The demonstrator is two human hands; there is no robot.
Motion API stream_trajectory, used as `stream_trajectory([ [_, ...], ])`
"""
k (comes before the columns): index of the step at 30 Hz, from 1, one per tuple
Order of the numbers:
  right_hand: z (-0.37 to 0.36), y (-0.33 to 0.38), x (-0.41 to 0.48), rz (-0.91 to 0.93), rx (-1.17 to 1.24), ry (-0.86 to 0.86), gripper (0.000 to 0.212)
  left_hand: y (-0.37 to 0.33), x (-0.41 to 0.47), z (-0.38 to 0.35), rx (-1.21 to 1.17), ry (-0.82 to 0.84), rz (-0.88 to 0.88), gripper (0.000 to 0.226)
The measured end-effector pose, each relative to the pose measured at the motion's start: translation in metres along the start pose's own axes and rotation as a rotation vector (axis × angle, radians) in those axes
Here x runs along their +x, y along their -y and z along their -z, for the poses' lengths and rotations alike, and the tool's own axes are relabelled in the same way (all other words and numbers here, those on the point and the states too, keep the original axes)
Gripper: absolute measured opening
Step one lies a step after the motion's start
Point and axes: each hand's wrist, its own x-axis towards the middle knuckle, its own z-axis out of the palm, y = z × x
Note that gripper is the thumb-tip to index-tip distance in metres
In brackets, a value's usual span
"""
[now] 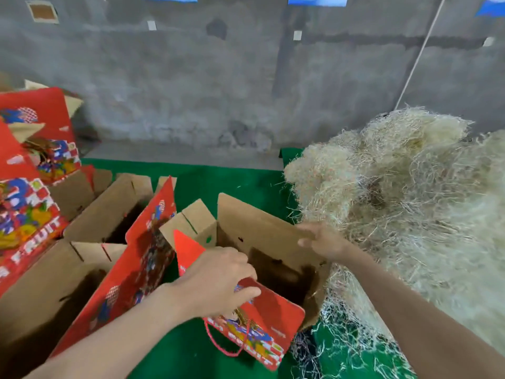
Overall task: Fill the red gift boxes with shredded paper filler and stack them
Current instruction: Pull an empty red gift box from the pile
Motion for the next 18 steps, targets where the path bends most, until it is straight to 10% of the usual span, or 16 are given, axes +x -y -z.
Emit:
stream_trajectory([
  [14,-0.045,-0.034,0.008,0.083,-0.215,-0.043,0.033,0.048,-0.001,-0.050,-0.392,0.753,0.255,0.057],
  [18,-0.053,-0.027,-0.002,0.062,-0.163,-0.115,0.030,0.036,0.013,-0.049,-0.397,0.450,0.343,0.047],
])
